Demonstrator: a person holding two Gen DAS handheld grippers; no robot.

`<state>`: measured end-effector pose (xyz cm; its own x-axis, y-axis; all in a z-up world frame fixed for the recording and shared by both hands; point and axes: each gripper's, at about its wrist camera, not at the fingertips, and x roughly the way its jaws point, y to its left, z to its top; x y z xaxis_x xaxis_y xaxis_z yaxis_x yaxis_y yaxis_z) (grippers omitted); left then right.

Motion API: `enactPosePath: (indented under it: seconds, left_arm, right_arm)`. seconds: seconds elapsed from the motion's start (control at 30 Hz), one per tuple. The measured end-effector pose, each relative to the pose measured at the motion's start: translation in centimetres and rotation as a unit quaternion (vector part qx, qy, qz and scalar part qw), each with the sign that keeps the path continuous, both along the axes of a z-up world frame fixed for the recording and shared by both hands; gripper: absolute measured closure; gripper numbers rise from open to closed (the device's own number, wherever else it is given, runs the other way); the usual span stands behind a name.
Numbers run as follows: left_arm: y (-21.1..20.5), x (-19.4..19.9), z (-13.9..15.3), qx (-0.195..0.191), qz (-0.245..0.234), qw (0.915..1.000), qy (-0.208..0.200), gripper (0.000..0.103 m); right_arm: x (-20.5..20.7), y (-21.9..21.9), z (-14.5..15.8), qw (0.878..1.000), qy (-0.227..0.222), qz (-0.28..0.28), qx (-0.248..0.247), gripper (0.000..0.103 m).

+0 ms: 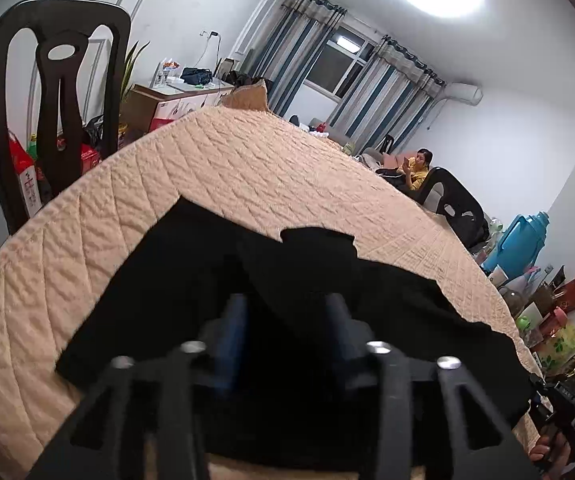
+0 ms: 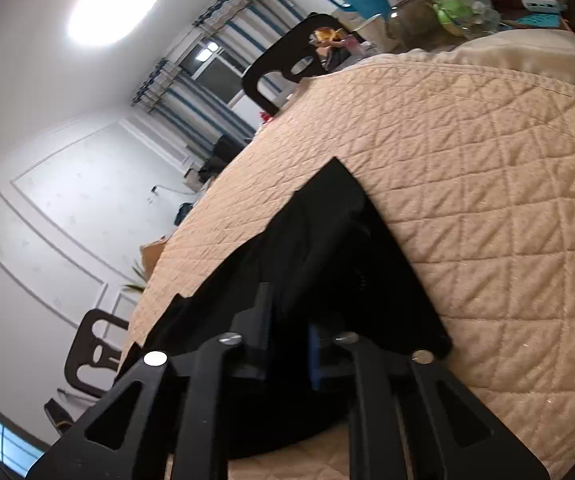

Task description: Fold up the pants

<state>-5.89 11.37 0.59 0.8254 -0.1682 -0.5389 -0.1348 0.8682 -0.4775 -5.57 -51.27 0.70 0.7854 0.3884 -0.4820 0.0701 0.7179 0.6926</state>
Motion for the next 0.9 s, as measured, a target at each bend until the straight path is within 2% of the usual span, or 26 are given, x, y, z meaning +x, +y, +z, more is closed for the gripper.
enactPosePath:
  seconds: [0.1,0.2,0.33,0.37,0.4,0.43,0.5,0.6,0.67,0.77,0.9]
  left_arm:
    - [-0.1,1.7,-0.1,-0.003,-0.016,0.9997,0.019,0.052]
    - [0.1,3.2,-0.8,-0.016,-0.027,0.9981,0.052,0.052]
    - [-0.3,3.8,-0.7,-0.023,-0.038,0.9975,0.055,0.054]
    - [-0.5,4.2,-0.7,-0.022,-0.046,0.9970,0.058,0.065]
    - [-0.7,4.5,-0.7,-0.016,-0.052,0.9965,0.063,0.090]
    - [-1.0,4.7,-0.5,-0.004,-0.050,0.9966,0.065,0.098]
    - [-0.9,3.8,0.5,0.023,-0.011,0.9987,0.044,0.098]
    - [0.4,-0.2,2.6,0.026,0.063,0.9973,-0.027,0.098]
    - [1.1,-3.0,2.9,0.018,0.097,0.9940,-0.048,0.098]
    - [1.3,-5.1,1.3,0.009,0.113,0.9932,-0.026,0.098]
    - [1.4,-4.6,-1.3,-0.006,0.126,0.9919,0.016,0.098]
  right_arm:
    - [0.1,-0.2,-0.1,1.000,-0.004,-0.001,0.010,0.066]
    - [0.2,-0.3,0.0,1.000,-0.005,-0.004,0.010,0.066]
    - [0.3,-0.2,0.1,1.000,-0.008,-0.003,0.008,0.066]
    - [0.3,-0.2,0.1,1.000,-0.008,-0.003,0.006,0.066]
    - [0.3,-0.2,0.1,1.000,-0.009,-0.002,0.003,0.066]
    - [0.2,-0.1,0.1,1.000,-0.010,-0.002,0.001,0.066]
    - [0.4,-0.1,0.3,1.000,-0.011,-0.002,-0.002,0.066]
    - [0.4,-0.1,0.6,1.000,-0.013,-0.005,-0.014,0.070]
    - [0.3,-0.1,0.6,1.000,-0.013,-0.007,-0.018,0.076]
    - [0.1,-0.3,0.0,1.000,-0.004,-0.009,-0.020,0.078]
    - [-0.4,-0.7,-0.4,1.000,0.002,-0.015,-0.018,0.078]
